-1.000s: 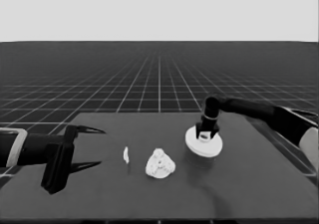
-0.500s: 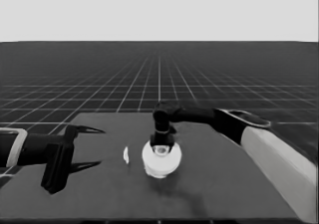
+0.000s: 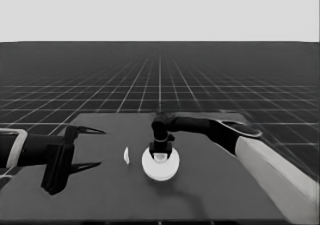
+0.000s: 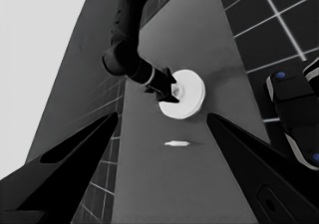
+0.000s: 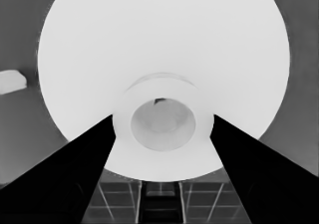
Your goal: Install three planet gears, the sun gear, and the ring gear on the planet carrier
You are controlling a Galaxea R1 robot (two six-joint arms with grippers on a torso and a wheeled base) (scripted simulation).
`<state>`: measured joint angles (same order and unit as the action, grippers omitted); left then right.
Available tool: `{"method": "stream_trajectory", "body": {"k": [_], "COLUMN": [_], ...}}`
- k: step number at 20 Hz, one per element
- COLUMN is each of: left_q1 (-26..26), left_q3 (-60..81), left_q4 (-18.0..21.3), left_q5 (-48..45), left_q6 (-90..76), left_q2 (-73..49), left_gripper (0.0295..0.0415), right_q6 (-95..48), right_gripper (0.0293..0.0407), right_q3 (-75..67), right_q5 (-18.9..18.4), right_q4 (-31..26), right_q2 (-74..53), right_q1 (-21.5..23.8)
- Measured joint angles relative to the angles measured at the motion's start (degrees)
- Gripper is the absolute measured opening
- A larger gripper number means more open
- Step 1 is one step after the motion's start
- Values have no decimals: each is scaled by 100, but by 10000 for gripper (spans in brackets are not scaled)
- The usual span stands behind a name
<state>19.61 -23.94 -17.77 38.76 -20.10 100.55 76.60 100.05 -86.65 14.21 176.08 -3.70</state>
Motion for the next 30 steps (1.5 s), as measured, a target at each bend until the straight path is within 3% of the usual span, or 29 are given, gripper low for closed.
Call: {"method": "stream_trajectory", "body": {"k": [30], "left_q1": [0], "left_q3": [0], "left_q4": [0], "left_q5": [0], "left_q6": [0], "left_q2": [0], "left_gripper": [385], "right_q6": [1220], "right_gripper": [348], "right_q3": [22], "right_q5": [8], "right_q4": [18], "right_q2": [-5], "right_q1": [-112]}}
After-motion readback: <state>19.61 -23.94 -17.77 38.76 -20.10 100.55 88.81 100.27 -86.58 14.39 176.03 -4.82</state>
